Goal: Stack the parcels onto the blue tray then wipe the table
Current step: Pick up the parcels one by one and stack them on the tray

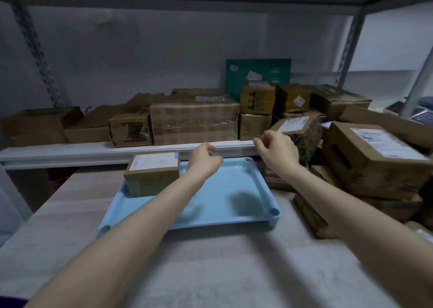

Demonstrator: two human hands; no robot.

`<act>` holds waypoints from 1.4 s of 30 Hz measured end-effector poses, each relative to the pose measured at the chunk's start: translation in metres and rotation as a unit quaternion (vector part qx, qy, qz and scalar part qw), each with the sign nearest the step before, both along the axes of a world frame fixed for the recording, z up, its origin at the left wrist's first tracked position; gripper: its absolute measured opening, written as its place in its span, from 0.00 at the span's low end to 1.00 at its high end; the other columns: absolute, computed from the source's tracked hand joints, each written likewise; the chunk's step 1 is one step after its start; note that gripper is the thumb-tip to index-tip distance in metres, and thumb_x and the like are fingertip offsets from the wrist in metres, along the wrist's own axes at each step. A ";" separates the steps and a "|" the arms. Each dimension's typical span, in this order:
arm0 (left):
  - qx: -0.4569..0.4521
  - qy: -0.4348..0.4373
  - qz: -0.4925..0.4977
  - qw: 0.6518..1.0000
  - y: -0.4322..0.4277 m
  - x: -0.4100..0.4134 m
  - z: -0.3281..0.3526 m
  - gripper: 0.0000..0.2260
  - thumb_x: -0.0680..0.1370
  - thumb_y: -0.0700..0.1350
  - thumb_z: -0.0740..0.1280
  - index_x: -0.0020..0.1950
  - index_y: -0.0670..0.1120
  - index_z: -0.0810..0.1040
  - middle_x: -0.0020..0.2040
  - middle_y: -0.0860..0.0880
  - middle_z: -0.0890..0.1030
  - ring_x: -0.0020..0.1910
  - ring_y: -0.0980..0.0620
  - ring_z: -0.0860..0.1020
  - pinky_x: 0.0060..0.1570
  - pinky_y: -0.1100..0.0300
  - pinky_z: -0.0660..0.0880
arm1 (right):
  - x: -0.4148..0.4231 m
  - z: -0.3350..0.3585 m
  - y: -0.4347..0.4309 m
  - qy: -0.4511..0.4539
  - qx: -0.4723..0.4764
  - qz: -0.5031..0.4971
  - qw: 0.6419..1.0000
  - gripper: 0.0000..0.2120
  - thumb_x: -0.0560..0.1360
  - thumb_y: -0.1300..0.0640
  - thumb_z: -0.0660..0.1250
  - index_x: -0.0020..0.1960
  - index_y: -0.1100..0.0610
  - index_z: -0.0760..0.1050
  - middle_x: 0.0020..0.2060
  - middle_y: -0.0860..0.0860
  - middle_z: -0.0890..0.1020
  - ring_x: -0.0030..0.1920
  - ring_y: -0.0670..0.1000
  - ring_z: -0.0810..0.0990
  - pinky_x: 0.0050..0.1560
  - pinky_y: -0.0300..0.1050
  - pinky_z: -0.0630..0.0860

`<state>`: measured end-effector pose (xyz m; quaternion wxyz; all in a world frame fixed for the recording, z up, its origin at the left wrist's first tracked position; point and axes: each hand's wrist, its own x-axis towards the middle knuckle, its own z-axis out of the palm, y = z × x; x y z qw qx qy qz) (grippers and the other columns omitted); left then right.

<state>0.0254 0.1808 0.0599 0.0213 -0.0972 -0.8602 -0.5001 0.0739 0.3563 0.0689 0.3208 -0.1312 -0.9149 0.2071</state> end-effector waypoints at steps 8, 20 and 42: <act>0.007 -0.027 -0.065 0.997 0.062 0.034 -0.002 0.13 0.75 0.41 0.67 0.59 0.45 0.76 0.59 0.44 0.77 0.57 0.46 0.76 0.51 0.57 0.73 | 0.069 0.034 0.073 -0.063 0.152 -0.203 0.965 0.36 0.70 0.46 0.69 0.72 0.58 0.59 0.71 0.62 0.62 0.72 0.62 0.60 0.68 0.59 0.62; -0.007 -0.050 -0.131 0.990 0.103 0.077 0.008 0.13 0.77 0.41 0.67 0.61 0.44 0.75 0.50 0.48 0.76 0.43 0.53 0.74 0.40 0.60 0.70 | 0.123 0.064 0.148 -0.331 -0.100 -0.245 0.906 0.61 0.57 0.29 0.73 0.78 0.51 0.46 0.71 0.63 0.59 0.69 0.67 0.64 0.65 0.63 0.68; 0.186 -0.147 -0.075 0.968 0.037 0.054 0.037 0.15 0.78 0.34 0.59 0.64 0.41 0.70 0.58 0.42 0.79 0.55 0.46 0.81 0.46 0.51 0.77 | 0.133 0.088 0.040 -0.088 -0.279 0.140 0.946 0.25 0.67 0.44 0.72 0.62 0.48 0.73 0.55 0.53 0.78 0.50 0.52 0.80 0.44 0.46 0.78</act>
